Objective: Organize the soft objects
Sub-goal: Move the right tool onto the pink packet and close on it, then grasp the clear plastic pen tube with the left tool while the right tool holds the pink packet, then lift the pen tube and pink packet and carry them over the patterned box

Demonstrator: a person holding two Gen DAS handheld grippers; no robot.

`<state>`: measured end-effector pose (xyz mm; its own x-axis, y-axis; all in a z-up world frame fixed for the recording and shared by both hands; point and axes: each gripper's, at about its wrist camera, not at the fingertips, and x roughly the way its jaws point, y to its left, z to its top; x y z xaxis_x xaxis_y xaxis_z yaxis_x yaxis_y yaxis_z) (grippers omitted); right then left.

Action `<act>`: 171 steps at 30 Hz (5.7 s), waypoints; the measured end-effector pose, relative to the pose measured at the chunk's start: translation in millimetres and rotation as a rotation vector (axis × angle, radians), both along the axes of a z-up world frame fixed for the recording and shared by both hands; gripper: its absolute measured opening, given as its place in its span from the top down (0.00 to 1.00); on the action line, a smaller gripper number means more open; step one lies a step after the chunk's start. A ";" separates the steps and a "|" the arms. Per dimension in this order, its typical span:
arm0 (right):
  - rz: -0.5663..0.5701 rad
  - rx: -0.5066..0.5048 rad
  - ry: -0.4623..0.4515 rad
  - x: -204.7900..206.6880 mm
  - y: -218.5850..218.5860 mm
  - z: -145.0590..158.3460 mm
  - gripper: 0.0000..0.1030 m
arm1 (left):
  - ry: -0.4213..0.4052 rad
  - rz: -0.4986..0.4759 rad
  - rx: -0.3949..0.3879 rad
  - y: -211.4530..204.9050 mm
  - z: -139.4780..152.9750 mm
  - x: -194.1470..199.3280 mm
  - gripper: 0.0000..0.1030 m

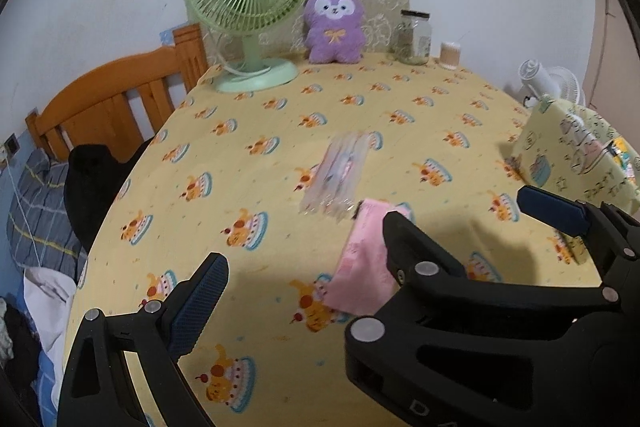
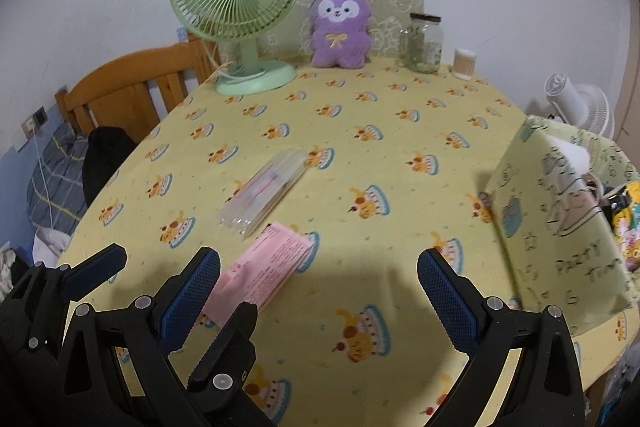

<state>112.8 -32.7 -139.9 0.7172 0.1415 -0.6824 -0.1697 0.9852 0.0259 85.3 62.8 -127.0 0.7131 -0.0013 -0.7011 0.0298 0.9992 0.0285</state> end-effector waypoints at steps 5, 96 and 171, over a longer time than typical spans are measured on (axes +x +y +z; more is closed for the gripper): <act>0.017 -0.007 0.038 3.8 9.5 -11.5 0.05 | 0.028 0.017 0.001 9.2 -9.0 1.7 0.06; -0.004 0.058 0.140 95.2 -40.2 -28.1 0.55 | 0.106 0.027 0.057 -34.8 -22.7 96.8 0.71; 0.049 0.047 -0.187 2.0 -65.9 124.7 0.55 | -0.232 0.077 -0.005 -61.1 117.7 8.6 0.80</act>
